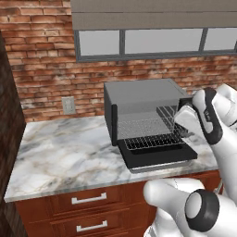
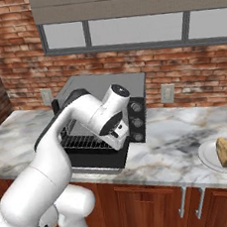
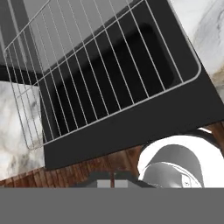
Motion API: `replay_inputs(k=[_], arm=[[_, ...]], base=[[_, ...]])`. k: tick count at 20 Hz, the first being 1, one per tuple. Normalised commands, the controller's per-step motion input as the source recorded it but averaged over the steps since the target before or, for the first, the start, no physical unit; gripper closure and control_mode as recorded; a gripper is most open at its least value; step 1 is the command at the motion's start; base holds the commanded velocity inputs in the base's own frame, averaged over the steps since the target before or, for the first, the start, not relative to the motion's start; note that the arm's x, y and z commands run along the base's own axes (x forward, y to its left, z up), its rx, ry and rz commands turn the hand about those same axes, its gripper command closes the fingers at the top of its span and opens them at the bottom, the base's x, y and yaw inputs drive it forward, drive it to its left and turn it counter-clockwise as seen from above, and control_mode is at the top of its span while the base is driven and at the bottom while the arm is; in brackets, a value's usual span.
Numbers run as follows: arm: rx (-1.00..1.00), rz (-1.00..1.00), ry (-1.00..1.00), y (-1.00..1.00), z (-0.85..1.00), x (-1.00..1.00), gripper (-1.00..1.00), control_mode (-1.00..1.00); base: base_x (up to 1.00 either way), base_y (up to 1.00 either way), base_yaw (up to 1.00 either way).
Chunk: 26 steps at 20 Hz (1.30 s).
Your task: Pull the toaster oven rack outwards. Pick up the baguette from the plate and place it on the toaster oven rack. Close the toaster oven door fully and set the temperature to the lowest setting.
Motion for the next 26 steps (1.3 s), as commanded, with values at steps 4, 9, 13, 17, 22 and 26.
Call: replay_inputs(k=[4, 9, 13, 17, 22, 26], arm=[[-0.1, 0.06, 0.03, -0.28, 0.68, 0.0, 1.0, -1.0], [-0.23, 0.05, -0.01, -0.56, 0.26, -0.04, 1.0, -1.0], [-0.29, 0.11, -0.01, -0.86, 0.0, -0.14, 1.0, -1.0], [-0.26, 0.14, 0.03, -0.75, -0.19, -0.19, 1.0, -1.0], [-0.24, 0.25, -0.05, -0.73, -0.11, -0.28, 1.0, -1.0], [-0.17, 0.37, -0.15, -0.86, 0.0, -0.27, 1.0, -1.0]], base=[[0.0, 0.0, 0.0], [0.0, 0.0, 0.0], [0.0, 0.0, 0.0], [0.0, 0.0, 0.0], [0.0, 0.0, 0.0], [0.0, 0.0, 0.0]])
